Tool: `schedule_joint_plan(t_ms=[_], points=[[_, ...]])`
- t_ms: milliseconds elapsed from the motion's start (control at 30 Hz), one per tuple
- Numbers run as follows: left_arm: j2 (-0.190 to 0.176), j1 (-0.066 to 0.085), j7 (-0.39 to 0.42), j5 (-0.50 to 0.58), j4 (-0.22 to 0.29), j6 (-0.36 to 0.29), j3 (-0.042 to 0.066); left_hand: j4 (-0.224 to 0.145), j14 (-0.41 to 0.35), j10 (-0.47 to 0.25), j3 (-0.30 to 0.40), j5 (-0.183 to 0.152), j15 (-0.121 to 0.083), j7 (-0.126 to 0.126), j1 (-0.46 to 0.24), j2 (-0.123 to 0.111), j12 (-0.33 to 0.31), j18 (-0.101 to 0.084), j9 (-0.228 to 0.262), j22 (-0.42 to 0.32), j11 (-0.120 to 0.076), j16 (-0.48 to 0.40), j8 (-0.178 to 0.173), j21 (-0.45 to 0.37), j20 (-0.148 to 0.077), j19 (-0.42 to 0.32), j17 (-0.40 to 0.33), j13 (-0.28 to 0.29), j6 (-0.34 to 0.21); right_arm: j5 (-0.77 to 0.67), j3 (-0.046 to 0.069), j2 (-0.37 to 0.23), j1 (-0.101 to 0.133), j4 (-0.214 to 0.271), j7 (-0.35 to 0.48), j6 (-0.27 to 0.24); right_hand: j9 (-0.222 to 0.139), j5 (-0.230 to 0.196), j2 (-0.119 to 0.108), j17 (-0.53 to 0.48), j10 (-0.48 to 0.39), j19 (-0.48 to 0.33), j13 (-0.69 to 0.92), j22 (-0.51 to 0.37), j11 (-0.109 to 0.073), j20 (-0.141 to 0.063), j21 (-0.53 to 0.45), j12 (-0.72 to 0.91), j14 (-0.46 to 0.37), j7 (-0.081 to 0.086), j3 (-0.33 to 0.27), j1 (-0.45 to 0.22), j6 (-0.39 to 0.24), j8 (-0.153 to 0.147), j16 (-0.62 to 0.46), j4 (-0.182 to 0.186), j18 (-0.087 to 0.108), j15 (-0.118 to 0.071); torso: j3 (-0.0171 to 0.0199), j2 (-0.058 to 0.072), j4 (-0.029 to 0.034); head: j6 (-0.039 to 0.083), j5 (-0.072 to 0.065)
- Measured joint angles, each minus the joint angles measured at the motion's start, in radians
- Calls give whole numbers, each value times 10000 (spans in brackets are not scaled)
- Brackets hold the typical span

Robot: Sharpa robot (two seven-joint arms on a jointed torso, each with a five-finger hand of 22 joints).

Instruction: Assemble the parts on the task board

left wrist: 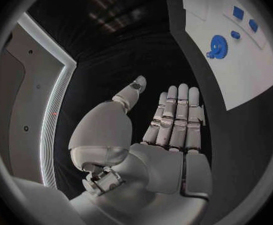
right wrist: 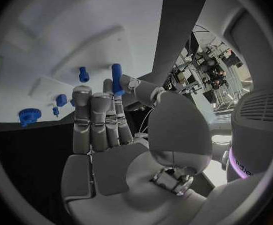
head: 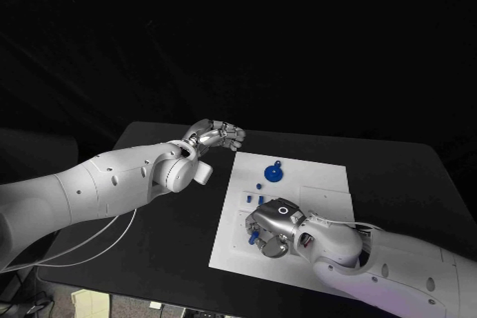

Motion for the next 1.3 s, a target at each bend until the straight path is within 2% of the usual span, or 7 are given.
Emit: schedule_joint_plan(t_ms=[233, 433, 967, 1300], points=[[-4, 0, -4, 3, 11, 3, 0, 0, 0, 0, 0, 0, 0, 0, 0, 0, 0, -47, -8, -1, 0, -39, 0, 0, 0, 0, 0, -9, 0, -136, -58, 19, 17, 52, -51, 18, 7, -1, 0, 0, -1, -1, 15, -1, 0, 1, 0, -2, 0, -1, -1, 1, -1, -6, 0, 0, 0, 0, -8, -5, -3, -4, 6], [-3, 0, -8, 4, 22, 7, 0, 0, 0, 0, 0, 0, 0, 0, 0, 0, 0, -49, -8, -1, 0, -40, -1, 0, 0, 0, -1, -8, 0, -228, -158, 112, 13, 197, -73, 52, 7, -1, 0, 0, -3, -1, 23, -2, 0, 1, 0, -2, 0, -1, -2, 1, -2, -21, 0, -2, 0, 0, -9, -6, 0, -33, 15], [-12, 1, -26, 7, 28, 25, 0, 0, 0, 0, 0, 0, 0, 0, 0, 0, 0, -57, -7, 6, 0, -39, -1, 0, 0, 0, 8, -17, 0, -990, -217, 170, 6, 342, -488, 110, 7, -10, -2, 1, 23, -7, 27, -3, -29, 7, 39, -9, -1, 6, 55, 1, 64, 3, -1, -83, 1, 0, -6, -3, -2, -35, -6], [-23, 0, -35, 8, 14, 39, 0, 0, 0, 0, 0, 0, 0, 0, 0, 0, 0, -70, -6, 14, 0, -40, -2, 0, 0, 0, 16, -27, 0, -1447, -231, -42, -8, 767, -866, -68, 8, -42, -59, 0, 114, 20, 77, -4, -40, -18, 102, -50, -2, -35, 173, -55, 177, 5, 39, -49, 1, -2, -2, -1, -5, -35, 19]])
